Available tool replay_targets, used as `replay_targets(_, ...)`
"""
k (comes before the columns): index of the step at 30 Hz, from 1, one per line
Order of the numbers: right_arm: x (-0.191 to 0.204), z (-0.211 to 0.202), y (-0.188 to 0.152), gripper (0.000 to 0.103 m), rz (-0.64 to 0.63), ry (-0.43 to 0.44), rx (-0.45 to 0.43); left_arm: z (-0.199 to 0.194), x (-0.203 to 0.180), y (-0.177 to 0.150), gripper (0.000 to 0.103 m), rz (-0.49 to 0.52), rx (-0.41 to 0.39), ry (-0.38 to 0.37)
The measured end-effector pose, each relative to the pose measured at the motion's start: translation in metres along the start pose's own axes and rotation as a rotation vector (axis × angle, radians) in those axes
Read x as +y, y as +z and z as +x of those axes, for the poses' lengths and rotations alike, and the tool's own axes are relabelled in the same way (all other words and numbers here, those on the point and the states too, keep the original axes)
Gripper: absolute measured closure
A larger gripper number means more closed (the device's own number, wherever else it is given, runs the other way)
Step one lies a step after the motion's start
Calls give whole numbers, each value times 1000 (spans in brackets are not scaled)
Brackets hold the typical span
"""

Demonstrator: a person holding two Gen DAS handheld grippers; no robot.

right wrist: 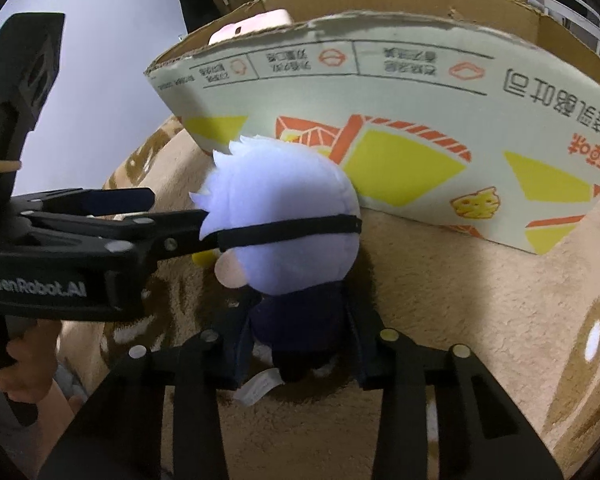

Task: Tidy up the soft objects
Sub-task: 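Lift doll with right tool while left tool grasps white pompom of doll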

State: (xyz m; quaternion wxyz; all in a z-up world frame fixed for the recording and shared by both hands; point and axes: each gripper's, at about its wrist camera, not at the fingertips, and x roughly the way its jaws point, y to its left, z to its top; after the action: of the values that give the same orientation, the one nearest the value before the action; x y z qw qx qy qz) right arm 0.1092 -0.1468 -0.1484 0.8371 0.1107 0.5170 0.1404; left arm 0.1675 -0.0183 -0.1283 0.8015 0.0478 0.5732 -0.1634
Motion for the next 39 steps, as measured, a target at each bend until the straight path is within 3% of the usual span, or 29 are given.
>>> replay_targets(6,0,-2,1,62,5,-38,-4,18,-3,5,11,-11,34,26)
replay_targets(9,-3,-9,-1,62,-2,-53,-6,24,-1,5,24,-35,46,22)
replay_targets(15,2,0,-2,62,9,-58,0,24,-6,12,25,-25,-13,1)
replay_targets(22,-6,7,1,62,27,-49,9,36,-8,22,25,-19,-6,13)
replay_targets(25,-7,9,1,62,23,-51,8,36,-4,20,35,-40,-16,7)
replay_targets(30,-8,9,2,62,34,-47,7,30,2,11,74,-84,-58,6)
replay_targets(39,-11,5,0,63,32,-46,0,13,-11,-7,82,-59,-88,19)
